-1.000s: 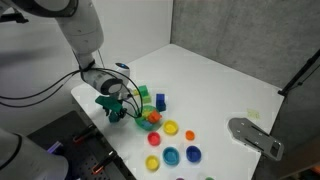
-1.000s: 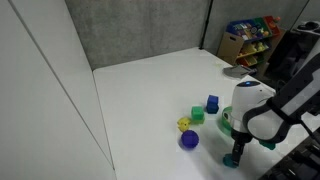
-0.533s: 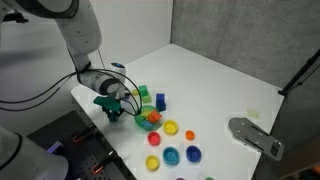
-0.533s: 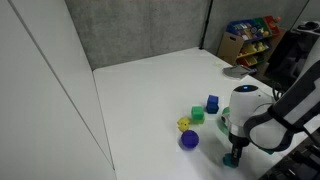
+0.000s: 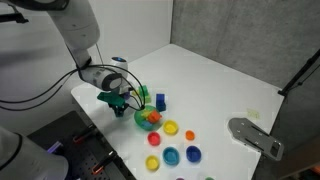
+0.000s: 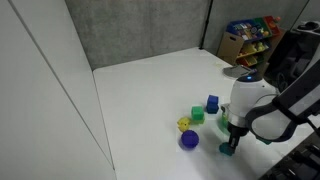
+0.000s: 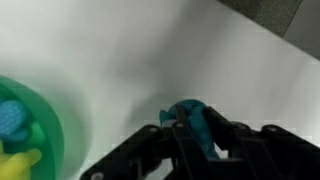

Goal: Put the green bear toy in the green bowl

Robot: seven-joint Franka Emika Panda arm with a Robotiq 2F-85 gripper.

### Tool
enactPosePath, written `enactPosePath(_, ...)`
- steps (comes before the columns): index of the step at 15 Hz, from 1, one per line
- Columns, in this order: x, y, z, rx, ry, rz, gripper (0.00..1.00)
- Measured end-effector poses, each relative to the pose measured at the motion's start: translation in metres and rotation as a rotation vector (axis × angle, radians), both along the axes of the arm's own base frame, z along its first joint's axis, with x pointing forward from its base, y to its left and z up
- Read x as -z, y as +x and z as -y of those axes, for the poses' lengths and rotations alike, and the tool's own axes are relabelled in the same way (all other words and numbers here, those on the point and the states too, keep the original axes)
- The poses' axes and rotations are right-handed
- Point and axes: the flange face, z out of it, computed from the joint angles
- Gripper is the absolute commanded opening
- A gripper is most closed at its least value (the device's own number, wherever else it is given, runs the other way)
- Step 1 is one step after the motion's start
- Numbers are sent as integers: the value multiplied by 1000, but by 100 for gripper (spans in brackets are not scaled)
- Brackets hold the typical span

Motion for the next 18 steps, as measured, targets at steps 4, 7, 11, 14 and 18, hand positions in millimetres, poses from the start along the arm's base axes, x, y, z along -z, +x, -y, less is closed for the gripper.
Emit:
enactPosePath(4, -35, 22, 10, 38, -3, 80, 8)
enactPosePath(7, -67, 38, 21, 81, -10, 139, 8)
enactPosePath(11, -102, 54, 53, 166, -67, 203, 8)
enactPosePath(14, -111, 59, 85, 235, -132, 219, 8)
enactPosePath(18, -106, 55, 117, 302, -190, 200, 50)
